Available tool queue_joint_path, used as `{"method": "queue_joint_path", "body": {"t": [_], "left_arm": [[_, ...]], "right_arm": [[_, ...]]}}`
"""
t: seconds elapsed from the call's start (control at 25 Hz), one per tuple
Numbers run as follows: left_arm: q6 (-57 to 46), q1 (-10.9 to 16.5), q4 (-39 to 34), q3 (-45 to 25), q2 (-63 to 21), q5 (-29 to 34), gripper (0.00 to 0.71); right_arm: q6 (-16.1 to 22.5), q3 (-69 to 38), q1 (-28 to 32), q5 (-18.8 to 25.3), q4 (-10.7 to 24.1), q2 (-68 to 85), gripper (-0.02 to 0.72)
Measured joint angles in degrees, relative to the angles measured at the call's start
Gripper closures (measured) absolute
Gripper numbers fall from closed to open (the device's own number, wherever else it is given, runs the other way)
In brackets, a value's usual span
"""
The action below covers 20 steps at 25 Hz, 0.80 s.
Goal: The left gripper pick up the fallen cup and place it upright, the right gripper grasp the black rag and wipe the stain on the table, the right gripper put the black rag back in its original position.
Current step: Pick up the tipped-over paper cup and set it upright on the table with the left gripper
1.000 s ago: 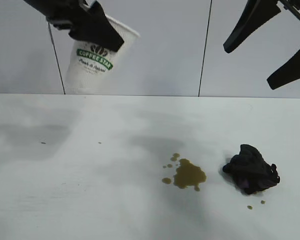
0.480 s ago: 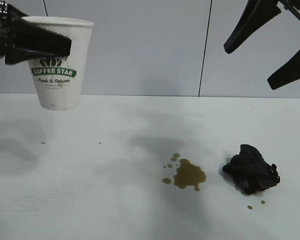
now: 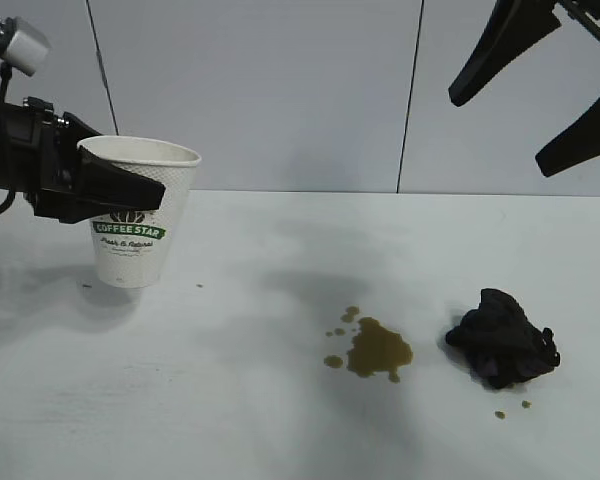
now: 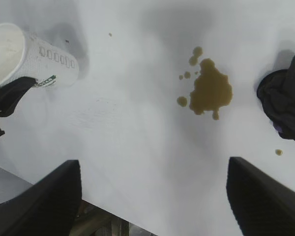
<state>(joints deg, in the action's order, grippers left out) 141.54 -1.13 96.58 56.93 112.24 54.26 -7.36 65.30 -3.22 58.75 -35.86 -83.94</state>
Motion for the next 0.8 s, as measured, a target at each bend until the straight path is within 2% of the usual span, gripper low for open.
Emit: {"method": "queue_joint_path", "body": {"t": [0.2, 0.36, 0.56, 0.8], "left_arm": [[2.3, 0.0, 0.4, 2.3, 5.4, -0.7, 0.2], [8.2, 0.0, 0.4, 2.4, 5.9, -1.5, 0.2], [6.2, 0.0, 0.5, 2.5, 5.9, -1.9, 0.197], [2.1, 0.0, 0.5, 2.5, 5.9, -4.1, 0.089]], "right_arm": [[0.0, 0.0, 0.0, -0.2, 0.5, 0.0, 0.147], [0.0, 0.0, 0.0, -0.4, 0.6, 0.0, 0.147], [0.0, 0.0, 0.0, -0.4, 0.8, 0.0, 0.147], [0.0, 0.0, 0.0, -1.1, 1.0, 0.0, 0.147]]}}
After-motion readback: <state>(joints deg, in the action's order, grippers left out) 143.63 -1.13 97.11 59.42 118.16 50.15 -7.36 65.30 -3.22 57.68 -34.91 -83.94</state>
